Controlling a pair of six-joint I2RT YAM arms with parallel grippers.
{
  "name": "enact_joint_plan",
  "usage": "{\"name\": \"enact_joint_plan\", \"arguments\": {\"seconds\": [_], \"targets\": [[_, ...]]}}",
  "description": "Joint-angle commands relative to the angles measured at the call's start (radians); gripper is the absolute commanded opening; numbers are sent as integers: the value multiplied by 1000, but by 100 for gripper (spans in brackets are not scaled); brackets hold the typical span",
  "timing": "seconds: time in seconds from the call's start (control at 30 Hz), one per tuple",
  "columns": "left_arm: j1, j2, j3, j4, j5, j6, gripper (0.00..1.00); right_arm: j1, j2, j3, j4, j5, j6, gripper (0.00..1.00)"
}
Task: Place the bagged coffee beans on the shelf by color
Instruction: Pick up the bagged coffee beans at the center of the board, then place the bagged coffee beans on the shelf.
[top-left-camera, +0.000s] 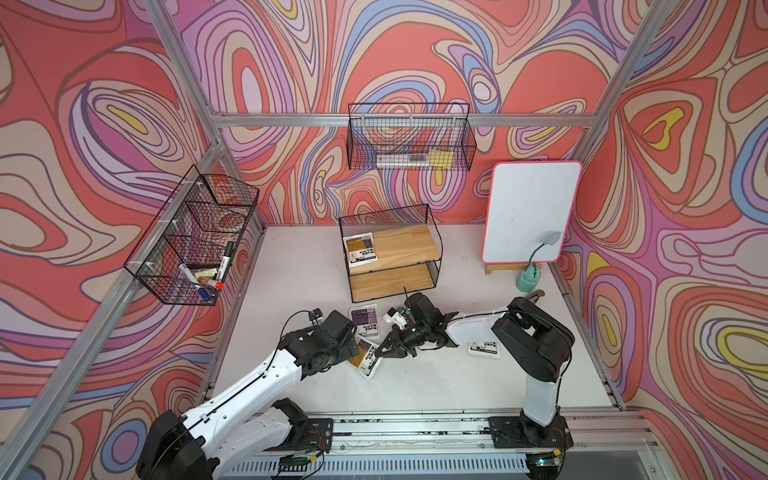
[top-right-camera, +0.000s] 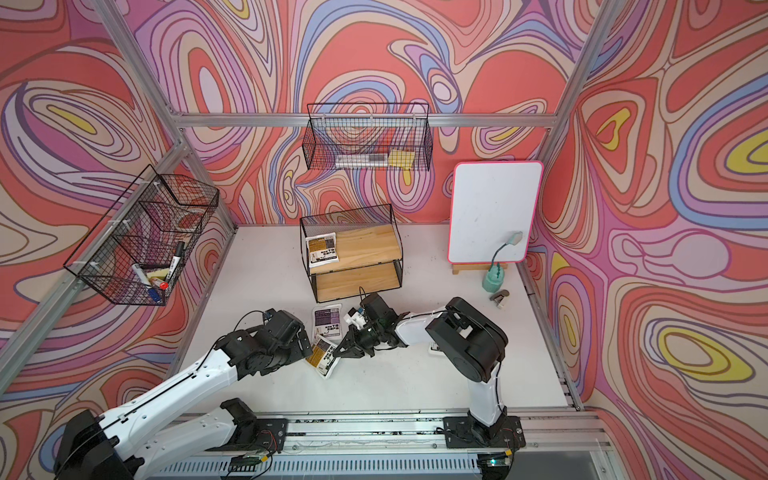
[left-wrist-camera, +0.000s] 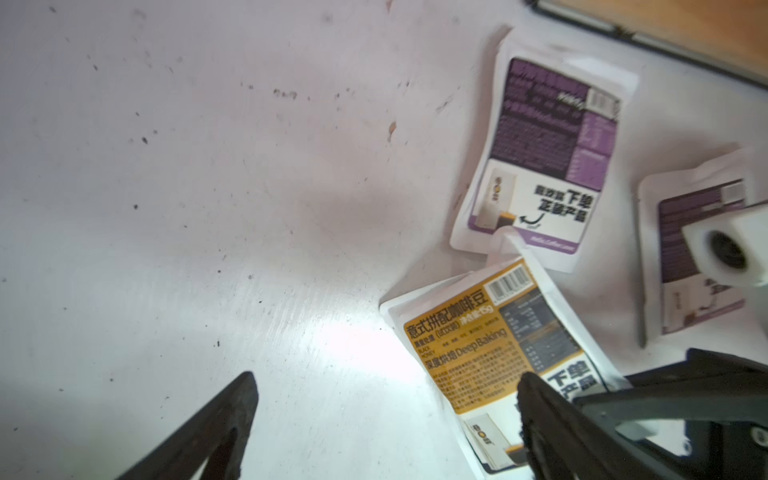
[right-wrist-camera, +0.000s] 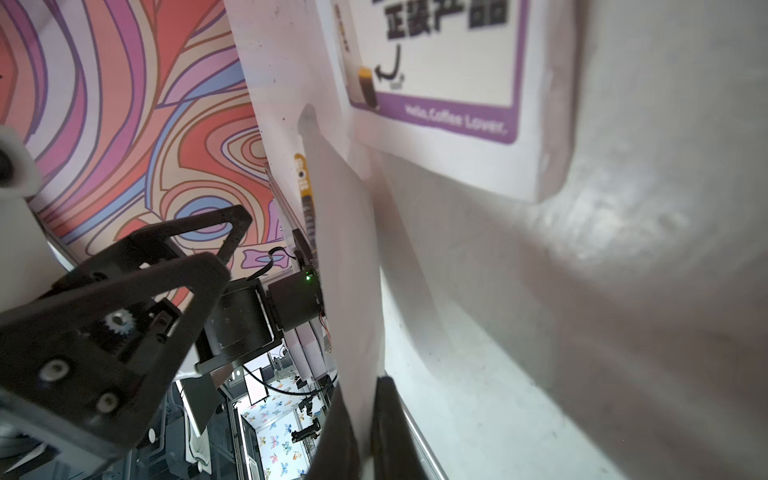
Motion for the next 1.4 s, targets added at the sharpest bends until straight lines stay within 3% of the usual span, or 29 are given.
{"name": "enact_joint_plan", "arguments": {"seconds": [0.0,0.4,0.73,1.07,1.37], "targets": [[8,3,98,-98,-49,62,99,-10,-78,-7,-26,-13,-9,0],[16,103,355,-131,-64,169,99,-66,-269,-10,-155,-14,-43,0],[90,140,528,-117,-35,264,99,-168,-393,52,-266,-10,-59,0],[165,230,665,-70,40,351,99,-265,-397,167,-288,44,-50,0],[207,298,740,-36,103,382,99,-316,-337,269,-232,179,11,0]]}}
